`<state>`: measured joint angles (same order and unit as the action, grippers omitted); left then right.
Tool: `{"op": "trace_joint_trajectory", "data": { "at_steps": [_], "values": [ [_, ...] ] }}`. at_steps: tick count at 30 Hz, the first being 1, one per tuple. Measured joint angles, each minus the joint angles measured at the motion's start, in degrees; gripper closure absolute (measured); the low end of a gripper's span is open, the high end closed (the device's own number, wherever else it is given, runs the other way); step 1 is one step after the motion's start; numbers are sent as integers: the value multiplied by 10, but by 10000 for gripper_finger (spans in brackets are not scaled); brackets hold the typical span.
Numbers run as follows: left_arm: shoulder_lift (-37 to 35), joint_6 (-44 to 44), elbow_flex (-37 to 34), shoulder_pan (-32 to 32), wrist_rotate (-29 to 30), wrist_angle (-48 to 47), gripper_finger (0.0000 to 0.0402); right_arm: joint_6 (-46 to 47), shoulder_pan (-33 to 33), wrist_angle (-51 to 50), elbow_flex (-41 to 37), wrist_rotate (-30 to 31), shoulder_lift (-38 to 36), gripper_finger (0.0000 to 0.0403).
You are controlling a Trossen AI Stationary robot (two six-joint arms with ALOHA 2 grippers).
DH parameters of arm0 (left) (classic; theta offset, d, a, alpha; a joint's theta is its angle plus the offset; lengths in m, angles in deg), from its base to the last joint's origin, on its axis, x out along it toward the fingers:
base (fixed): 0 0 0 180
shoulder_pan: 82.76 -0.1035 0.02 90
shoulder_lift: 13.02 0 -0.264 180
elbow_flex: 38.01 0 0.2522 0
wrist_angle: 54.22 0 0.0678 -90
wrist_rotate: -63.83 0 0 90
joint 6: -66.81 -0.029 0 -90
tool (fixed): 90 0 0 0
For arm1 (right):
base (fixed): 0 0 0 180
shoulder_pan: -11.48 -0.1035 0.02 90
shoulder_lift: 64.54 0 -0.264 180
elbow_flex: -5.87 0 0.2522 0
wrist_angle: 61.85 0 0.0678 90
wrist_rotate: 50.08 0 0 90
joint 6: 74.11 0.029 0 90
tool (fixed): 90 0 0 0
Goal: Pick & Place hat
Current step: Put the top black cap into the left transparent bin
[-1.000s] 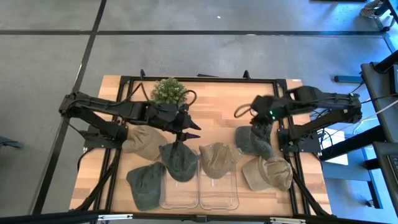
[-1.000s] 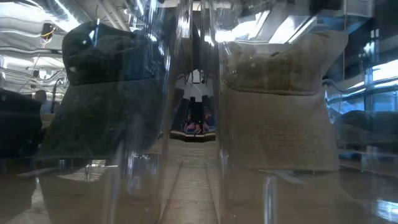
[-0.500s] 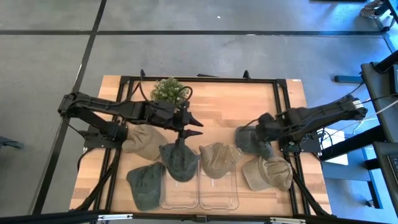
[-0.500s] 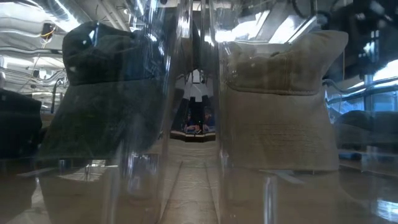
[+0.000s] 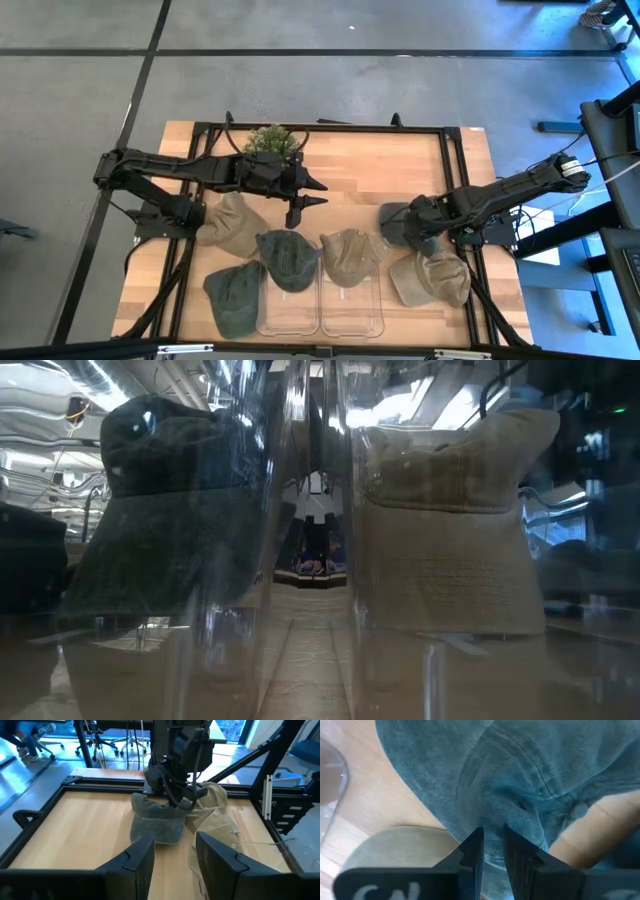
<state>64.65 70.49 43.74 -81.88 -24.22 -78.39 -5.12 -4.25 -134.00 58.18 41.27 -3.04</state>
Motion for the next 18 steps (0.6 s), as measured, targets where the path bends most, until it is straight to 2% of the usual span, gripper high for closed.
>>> {"op": "trace_joint_trajectory", "data": {
  "at_steps": [4,12,18],
  "values": [
    [0,0,0,0,-1,0,262,-41,0,11,2,3,0,331],
    [0,-12,0,0,-1,0,263,-54,4,15,6,68,5,331],
    [0,-14,0,0,-1,0,263,-74,7,67,6,54,9,331]
  ]
}}
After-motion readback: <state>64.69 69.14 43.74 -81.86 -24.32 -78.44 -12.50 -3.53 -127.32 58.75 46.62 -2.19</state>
